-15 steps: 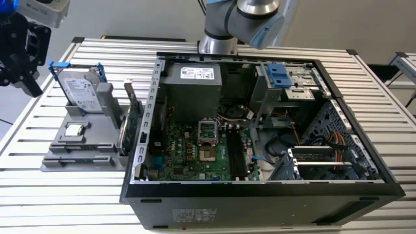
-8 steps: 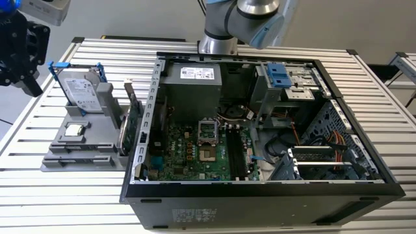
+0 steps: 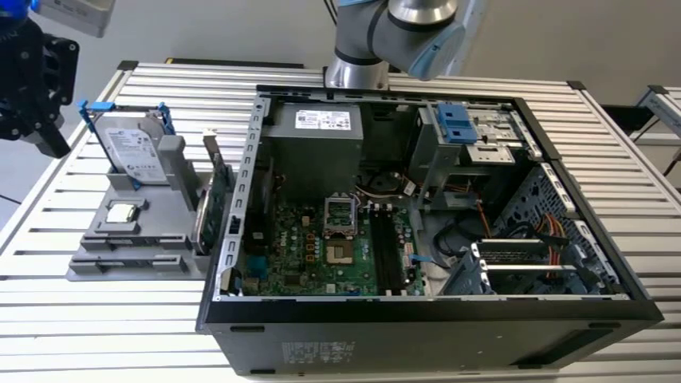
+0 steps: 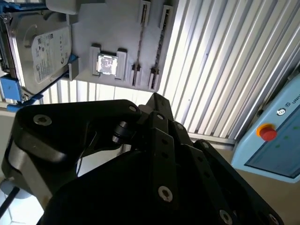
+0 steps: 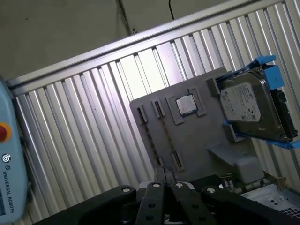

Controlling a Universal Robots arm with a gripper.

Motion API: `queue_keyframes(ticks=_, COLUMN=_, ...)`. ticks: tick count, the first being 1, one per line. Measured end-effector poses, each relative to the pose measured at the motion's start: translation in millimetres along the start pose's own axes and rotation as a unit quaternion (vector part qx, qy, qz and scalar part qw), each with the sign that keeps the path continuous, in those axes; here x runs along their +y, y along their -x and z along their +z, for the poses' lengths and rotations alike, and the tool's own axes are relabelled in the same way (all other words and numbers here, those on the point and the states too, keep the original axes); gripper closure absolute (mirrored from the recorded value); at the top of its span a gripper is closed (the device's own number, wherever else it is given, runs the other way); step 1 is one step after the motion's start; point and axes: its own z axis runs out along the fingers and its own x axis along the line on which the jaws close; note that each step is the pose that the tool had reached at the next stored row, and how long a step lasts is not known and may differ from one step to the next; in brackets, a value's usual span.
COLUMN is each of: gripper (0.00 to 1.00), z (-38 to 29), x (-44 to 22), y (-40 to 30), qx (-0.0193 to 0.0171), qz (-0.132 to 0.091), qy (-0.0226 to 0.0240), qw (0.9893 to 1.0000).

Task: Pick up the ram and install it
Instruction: 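Pick up the ram and move it above insertion slot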

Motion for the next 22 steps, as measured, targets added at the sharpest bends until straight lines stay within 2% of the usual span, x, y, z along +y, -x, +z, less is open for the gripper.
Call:
queue_keyframes(ticks=6, gripper=1.0, z=0.1, x=0.4, y=1.0, qx=0.0011, qz=-0.027, qy=-0.0001, qw=0.9996)
queue_keyframes(ticks=10, gripper=1.0, z=0.1, x=0.8, y=2.2, qx=0.0024, qz=-0.058, qy=-0.0005, qw=0.9983)
queue_keyframes(ticks=16, gripper=1.0, z=0.1, x=1.1, y=3.1, qx=0.0054, qz=-0.085, qy=-0.0089, qw=0.9963)
queue_keyframes(ticks=19, gripper=1.0, z=0.1, x=1.1, y=3.3, qx=0.0064, qz=-0.101, qy=-0.0113, qw=0.9948)
queue_keyframes(ticks=22, gripper=1.0, z=0.1, x=1.1, y=3.3, qx=0.0072, qz=-0.126, qy=-0.0119, qw=0.9919)
